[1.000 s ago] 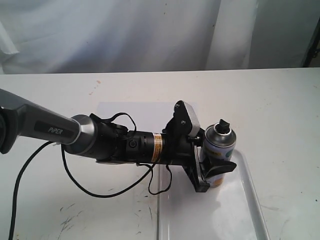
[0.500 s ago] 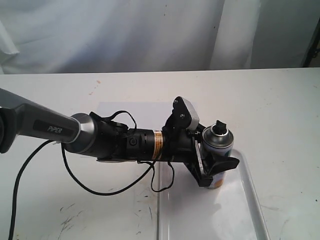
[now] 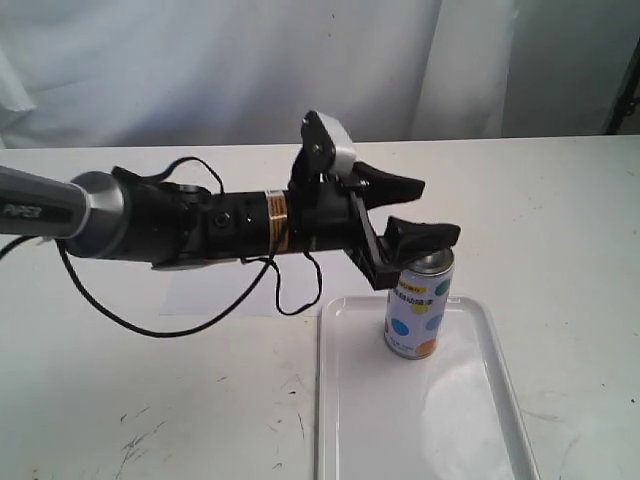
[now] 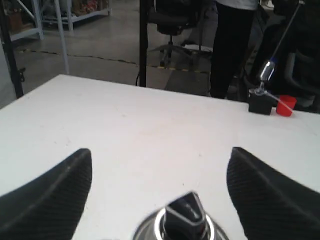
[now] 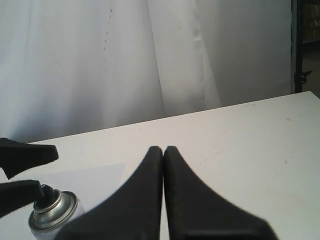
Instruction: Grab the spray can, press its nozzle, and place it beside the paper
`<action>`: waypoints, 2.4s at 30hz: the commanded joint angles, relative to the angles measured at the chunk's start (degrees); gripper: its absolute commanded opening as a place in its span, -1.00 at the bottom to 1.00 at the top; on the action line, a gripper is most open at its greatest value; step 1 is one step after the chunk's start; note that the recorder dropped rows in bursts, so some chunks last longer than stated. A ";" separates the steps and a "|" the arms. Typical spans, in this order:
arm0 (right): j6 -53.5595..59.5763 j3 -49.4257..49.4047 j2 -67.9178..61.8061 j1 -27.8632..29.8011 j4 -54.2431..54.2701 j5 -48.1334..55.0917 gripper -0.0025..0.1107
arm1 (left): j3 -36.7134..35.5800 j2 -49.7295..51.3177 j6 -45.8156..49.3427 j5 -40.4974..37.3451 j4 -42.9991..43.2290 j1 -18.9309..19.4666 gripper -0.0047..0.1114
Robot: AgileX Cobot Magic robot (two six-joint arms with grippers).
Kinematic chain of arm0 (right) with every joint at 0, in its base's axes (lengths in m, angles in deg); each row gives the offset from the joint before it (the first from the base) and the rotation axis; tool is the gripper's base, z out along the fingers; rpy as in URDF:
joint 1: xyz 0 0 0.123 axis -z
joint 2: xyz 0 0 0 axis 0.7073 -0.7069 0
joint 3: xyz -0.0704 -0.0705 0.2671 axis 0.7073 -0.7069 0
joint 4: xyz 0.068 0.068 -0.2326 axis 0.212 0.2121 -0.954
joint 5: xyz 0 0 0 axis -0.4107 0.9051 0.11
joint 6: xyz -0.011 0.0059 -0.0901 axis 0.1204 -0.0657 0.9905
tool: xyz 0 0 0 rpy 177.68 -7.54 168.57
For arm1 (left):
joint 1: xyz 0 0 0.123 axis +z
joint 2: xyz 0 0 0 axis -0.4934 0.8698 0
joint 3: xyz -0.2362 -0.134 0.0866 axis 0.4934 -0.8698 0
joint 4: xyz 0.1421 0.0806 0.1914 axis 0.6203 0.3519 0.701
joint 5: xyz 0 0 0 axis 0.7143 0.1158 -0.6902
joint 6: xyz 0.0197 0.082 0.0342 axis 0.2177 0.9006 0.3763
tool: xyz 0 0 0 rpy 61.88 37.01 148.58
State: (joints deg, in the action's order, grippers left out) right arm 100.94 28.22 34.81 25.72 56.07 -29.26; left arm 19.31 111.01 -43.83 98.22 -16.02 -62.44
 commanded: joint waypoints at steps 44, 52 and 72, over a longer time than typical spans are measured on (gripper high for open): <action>-0.02 -0.10 0.12 -0.24 -0.29 -0.59 -0.96 | -27.43 -55.22 -27.76 -24.43 20.61 17.63 -0.92; -0.02 -0.10 0.12 -0.24 -0.29 -0.59 -0.96 | -27.43 -55.58 -27.38 -24.21 20.45 17.63 -0.92; -0.02 -0.10 0.12 -0.24 -0.29 -0.59 -0.96 | -27.43 -55.58 -26.46 -36.45 23.37 17.63 -0.92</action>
State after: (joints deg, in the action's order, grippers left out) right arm 100.94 28.22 34.81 25.72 56.07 -29.49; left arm -7.83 55.92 -69.91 62.97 7.27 -44.87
